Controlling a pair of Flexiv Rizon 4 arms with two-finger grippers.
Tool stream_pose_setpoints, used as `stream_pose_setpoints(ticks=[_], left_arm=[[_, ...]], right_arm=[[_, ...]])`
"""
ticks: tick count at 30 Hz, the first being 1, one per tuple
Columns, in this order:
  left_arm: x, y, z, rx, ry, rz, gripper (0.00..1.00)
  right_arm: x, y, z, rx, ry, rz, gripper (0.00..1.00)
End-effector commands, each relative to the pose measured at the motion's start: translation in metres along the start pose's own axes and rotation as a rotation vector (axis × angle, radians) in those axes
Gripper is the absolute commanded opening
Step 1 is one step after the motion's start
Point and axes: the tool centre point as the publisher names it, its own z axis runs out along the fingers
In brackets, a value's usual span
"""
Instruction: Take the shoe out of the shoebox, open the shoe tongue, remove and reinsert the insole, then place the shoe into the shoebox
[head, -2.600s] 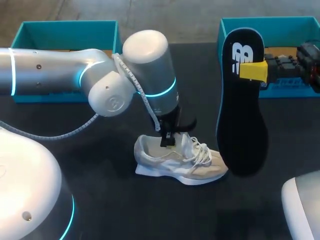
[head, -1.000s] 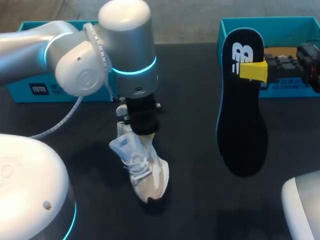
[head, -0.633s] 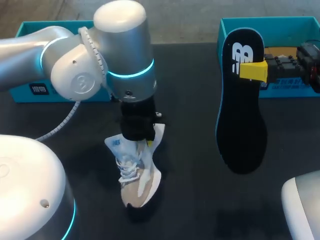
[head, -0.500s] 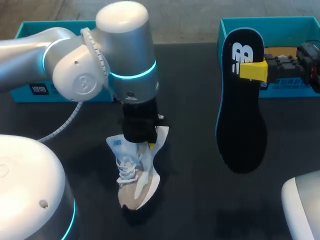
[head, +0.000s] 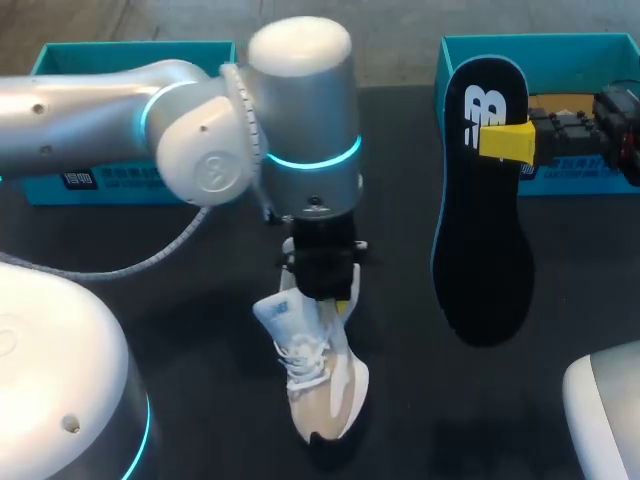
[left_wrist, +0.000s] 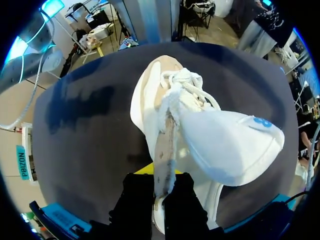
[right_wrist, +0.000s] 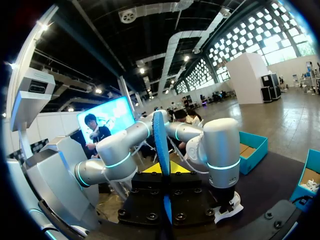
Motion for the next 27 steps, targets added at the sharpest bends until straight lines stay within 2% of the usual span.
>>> stream_pose_setpoints(ticks=[1, 13, 27], left_arm=[[-0.023, 0.002, 0.012, 0.013, 0.047, -0.017, 0.00], [-0.042, 0.000, 0.042, 0.033, 0.083, -0.077, 0.00], [-0.032, -0.010, 0.043, 0.083, 0.088, -0.014, 0.00]], right_arm=[[-0.002, 0.005, 0.002, 0.009, 0.002, 0.003, 0.00], [-0.002, 0.005, 0.002, 0.009, 0.002, 0.003, 0.00], [-0.002, 0.005, 0.002, 0.009, 0.002, 0.003, 0.00]])
